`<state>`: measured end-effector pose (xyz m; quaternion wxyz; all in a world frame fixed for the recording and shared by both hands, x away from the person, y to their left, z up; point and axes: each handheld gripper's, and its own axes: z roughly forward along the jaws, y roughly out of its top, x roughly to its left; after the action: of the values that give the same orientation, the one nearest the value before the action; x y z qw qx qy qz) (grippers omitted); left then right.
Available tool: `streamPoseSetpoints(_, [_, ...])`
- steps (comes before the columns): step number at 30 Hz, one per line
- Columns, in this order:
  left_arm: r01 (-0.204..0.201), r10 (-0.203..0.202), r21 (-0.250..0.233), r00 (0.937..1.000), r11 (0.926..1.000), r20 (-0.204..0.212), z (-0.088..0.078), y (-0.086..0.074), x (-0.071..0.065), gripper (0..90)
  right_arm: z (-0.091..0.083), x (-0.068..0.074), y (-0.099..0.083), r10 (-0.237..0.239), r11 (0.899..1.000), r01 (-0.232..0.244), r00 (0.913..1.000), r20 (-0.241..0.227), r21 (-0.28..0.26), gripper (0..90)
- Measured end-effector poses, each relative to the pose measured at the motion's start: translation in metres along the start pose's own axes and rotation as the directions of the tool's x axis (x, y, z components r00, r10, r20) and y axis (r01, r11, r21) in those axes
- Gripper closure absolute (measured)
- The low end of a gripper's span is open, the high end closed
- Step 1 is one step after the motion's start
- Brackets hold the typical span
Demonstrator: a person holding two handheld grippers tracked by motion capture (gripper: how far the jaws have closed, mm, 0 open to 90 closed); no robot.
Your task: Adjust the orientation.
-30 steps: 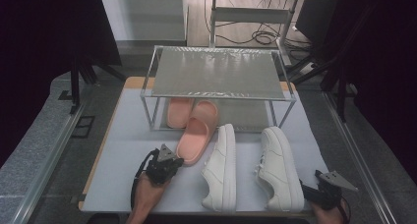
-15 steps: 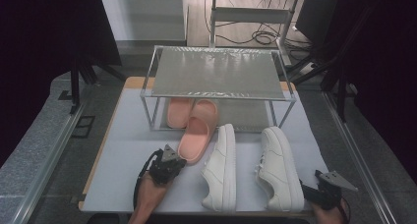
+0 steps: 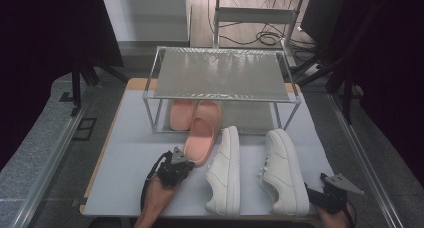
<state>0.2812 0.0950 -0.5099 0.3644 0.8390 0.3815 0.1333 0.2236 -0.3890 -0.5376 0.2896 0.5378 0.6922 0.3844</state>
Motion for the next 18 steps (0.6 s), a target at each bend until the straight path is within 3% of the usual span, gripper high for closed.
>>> streamPoseSetpoints(9, [0.007, -0.007, -0.020, 1.0000, 0.9998, 0.005, 0.008, 0.010, -0.001, 89.8, 0.000, 0.000, 0.000, -0.001, 1.000, 0.001, 1.0000, 0.000, 0.002, 13.2])
streamPoseSetpoints(18, [-0.014, 0.014, -0.038, 0.9999, 0.9992, 0.006, 0.005, 0.021, -0.004, 89.7, 0.000, 0.000, 0.000, 0.000, 1.000, 0.000, 1.0000, 0.000, 0.000, 13.2])
